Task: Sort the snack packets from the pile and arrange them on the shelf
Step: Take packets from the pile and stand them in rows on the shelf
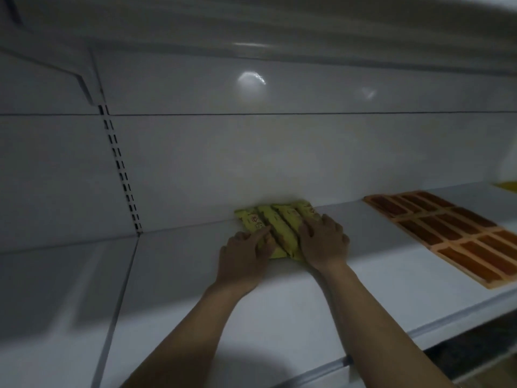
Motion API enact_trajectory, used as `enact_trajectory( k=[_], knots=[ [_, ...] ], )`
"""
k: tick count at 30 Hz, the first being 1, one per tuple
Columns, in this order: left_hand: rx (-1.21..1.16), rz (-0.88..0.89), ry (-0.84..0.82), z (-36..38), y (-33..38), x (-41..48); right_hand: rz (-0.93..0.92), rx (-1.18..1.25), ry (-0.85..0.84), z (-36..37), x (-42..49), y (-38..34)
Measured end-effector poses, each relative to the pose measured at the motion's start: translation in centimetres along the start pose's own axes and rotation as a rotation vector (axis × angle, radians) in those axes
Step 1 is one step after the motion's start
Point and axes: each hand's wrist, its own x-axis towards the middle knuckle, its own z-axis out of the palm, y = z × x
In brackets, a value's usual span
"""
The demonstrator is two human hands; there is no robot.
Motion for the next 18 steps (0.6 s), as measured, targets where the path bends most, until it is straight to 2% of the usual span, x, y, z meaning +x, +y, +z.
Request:
enact_trajectory(
  k=[5, 10, 18],
  knots=[
    [0.020, 0.042, -0.012, -0.6, 0.5, -0.4, -0.067, 0.064, -0.012, -0.1, -0.3, 0.0],
    [0.276, 0.138, -0.098, -1.5, 1.2, -0.7, -0.115, 0.185, -0.018, 0.3, -0.6, -0.1],
    [0.497, -0.005, -0.038, -4.3, 0.4, -1.6, -0.200, 0.226, -0.102, 1.0, -1.7, -1.9]
  ],
)
